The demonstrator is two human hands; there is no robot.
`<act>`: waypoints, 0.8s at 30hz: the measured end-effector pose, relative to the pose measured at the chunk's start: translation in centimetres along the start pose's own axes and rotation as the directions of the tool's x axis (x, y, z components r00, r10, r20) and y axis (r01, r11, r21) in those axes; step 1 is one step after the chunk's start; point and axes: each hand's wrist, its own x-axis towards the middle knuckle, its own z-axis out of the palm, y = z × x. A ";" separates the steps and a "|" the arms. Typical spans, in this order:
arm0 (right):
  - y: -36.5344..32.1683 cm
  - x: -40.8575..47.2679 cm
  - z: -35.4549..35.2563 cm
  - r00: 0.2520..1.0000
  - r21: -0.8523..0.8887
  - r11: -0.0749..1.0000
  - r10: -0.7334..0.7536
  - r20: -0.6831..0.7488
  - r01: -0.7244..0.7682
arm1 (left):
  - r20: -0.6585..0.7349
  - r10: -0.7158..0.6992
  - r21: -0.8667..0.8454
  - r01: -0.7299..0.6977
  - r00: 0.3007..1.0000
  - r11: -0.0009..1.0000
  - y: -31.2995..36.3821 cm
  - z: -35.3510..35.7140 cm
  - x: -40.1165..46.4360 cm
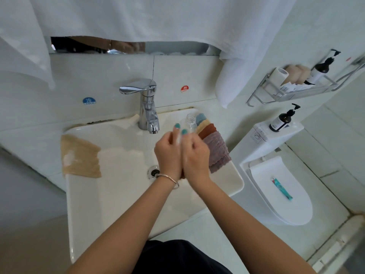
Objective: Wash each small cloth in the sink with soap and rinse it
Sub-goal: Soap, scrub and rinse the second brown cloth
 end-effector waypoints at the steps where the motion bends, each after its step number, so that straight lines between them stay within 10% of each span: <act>1: -0.2 -0.3 0.0 0.997 -0.008 0.997 -0.071 0.044 0.071 | -0.016 -0.037 -0.026 0.036 0.999 0.999 0.0 -0.1 0.4; 6: 0.5 1.1 -0.6 0.998 0.021 0.998 0.062 -0.007 -0.062 | 0.090 0.026 0.016 -0.028 0.996 0.999 0.5 0.7 -1.1; 16: -0.2 -0.4 -0.8 0.981 -0.083 0.978 -0.189 0.041 0.191 | 0.054 -0.052 -0.006 0.053 0.997 0.999 0.2 0.6 0.6; 20: 0.4 1.7 -0.8 1.000 -0.020 1.000 0.002 -0.029 -0.003 | 0.105 0.063 0.012 -0.064 0.993 0.998 1.4 1.0 -0.8; 24: -1.5 0.7 -0.7 0.979 -0.043 0.978 -0.203 0.023 0.204 | 0.092 0.083 0.012 -0.085 0.992 0.996 2.4 0.5 1.5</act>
